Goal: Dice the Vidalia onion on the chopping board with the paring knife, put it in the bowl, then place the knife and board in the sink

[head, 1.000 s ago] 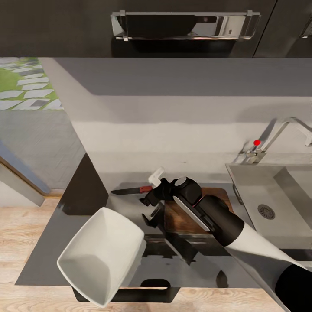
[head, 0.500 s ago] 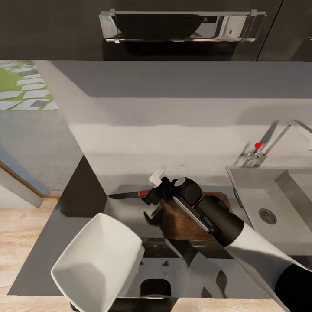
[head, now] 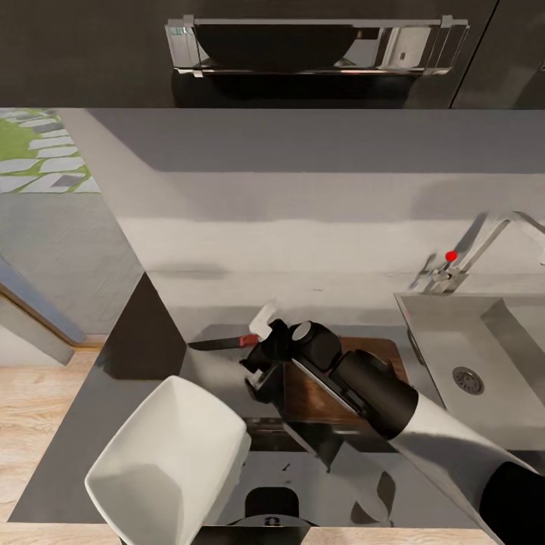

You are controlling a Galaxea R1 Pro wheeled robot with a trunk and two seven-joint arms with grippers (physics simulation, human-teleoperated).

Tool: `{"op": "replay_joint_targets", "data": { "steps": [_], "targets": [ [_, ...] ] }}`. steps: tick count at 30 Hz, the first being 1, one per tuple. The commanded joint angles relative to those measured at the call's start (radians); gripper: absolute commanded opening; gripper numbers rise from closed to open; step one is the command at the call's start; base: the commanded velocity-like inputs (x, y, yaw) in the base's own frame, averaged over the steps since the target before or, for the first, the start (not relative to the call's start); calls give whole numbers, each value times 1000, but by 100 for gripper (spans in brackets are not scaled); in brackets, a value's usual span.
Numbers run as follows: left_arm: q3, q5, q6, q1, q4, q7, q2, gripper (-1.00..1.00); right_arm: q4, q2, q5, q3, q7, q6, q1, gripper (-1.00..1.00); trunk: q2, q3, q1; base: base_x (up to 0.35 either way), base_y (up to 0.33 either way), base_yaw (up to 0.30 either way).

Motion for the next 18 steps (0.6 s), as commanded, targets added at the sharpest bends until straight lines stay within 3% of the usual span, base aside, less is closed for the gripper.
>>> {"op": "replay_joint_targets", "data": {
  "steps": [1, 18],
  "targets": [
    [1, 4, -1, 0, -1, -2, 0, 100, -1, 0, 0, 5, 1, 3, -1, 100, -2, -1, 1, 0, 0, 0],
    [1, 4, -1, 0, -1, -2, 0, 100, -4, -10, 3, 14, -1, 3, -1, 100, -2, -3, 1, 0, 0, 0]
  ]
}}
